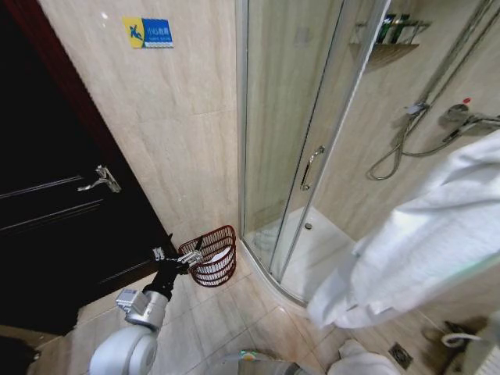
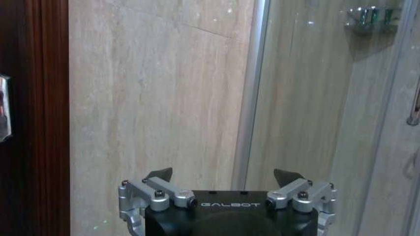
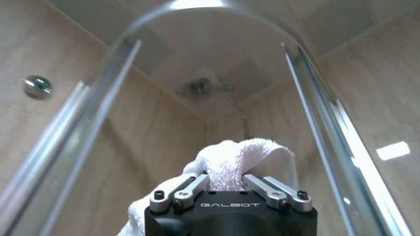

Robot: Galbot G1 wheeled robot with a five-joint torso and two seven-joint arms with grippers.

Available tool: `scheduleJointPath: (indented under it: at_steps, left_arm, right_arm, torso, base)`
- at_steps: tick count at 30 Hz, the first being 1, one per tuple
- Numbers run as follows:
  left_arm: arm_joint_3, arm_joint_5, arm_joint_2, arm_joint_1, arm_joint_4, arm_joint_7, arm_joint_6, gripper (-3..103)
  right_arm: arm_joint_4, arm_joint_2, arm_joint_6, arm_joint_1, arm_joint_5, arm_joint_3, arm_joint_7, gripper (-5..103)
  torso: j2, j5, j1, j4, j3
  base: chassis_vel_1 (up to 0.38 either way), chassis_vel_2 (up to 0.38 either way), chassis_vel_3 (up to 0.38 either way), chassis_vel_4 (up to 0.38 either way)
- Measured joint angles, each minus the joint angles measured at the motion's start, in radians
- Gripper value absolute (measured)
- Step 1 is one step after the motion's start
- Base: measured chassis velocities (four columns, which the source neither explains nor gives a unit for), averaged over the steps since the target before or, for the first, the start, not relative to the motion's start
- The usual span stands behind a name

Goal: Discard the used towel into the hamper.

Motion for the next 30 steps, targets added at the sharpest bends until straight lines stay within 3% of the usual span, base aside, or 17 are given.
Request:
scheduleJointPath:
  at_steps: [7, 13, 14, 30]
  left_arm:
    - [0.0, 0.0, 0.0, 0.0, 0.0, 0.0, 0.0, 100]
    - [0.0, 0.0, 0.0, 0.0, 0.0, 0.0, 0.0, 100]
    - [0.0, 0.0, 0.0, 0.0, 0.0, 0.0, 0.0, 100]
    - [0.0, 0.0, 0.0, 0.0, 0.0, 0.0, 0.0, 100]
  right_arm:
    - [0.0, -0.006, -0.021, 0.004, 0.012, 0.008, 0.009, 9]
    - [-0.001, 0.004, -0.018, -0.012, -0.016, -0.081, -0.005, 9]
    - [-0.001, 0.005, -0.015, -0.013, -0.018, -0.084, -0.007, 9]
    - [-0.002, -0.027, 0.008, 0.011, -0.01, -0.093, -0.031, 9]
  torso:
    - [0.0, -0.0001, 0.0, -0.0001, 0.0]
    - [0.0, 0.0004, 0.0, 0.0, 0.0]
    - [0.0, -0.0009, 0.0, 0.0, 0.0]
    - [0.0, 0.0002, 0.0, 0.0, 0.0]
  base:
    - [0.0, 0.0, 0.0, 0.0]
    - [0.0, 0.0, 0.0, 0.0]
    - [0.0, 0.0, 0.0, 0.0]
    - [0.0, 0.0, 0.0, 0.0]
